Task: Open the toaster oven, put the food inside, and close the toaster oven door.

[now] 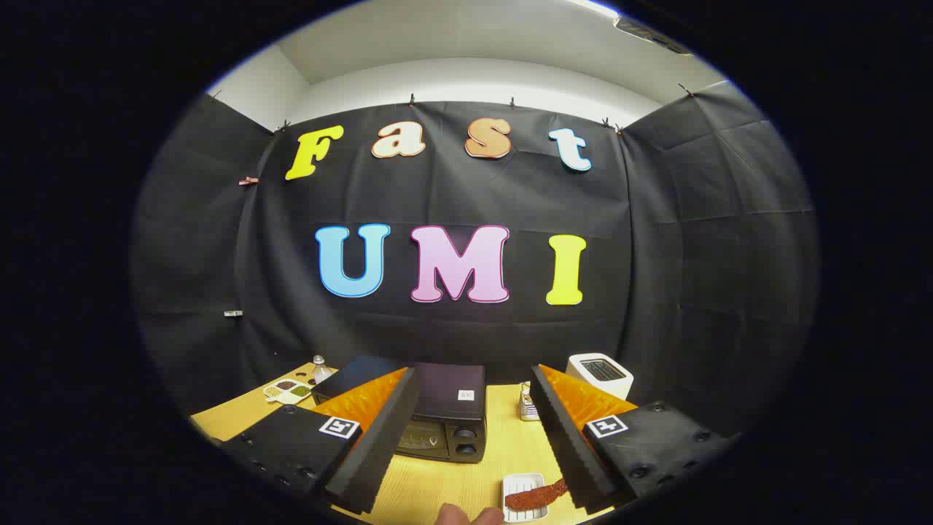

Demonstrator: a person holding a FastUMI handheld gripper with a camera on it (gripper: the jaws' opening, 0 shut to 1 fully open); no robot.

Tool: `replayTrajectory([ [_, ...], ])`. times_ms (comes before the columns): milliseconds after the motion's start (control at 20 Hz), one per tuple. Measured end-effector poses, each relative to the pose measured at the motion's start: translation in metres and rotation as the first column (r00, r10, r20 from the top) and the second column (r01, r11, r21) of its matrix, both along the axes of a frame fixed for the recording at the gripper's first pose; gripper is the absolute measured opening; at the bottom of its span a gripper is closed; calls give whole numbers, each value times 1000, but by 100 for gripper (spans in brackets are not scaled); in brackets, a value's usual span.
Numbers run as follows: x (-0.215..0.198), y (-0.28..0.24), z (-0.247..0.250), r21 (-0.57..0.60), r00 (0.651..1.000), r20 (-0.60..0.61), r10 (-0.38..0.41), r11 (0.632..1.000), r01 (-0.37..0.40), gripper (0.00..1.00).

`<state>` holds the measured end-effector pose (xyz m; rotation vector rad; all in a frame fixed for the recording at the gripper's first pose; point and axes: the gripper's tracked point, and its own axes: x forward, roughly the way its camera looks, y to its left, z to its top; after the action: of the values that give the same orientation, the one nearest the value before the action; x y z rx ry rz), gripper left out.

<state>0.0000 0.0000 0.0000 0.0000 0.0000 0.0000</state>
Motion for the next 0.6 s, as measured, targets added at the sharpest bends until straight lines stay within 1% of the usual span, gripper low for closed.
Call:
replayTrajectory([
  [600,6,0,-6,-4,1000,-14,4,1000,-4,97],
])
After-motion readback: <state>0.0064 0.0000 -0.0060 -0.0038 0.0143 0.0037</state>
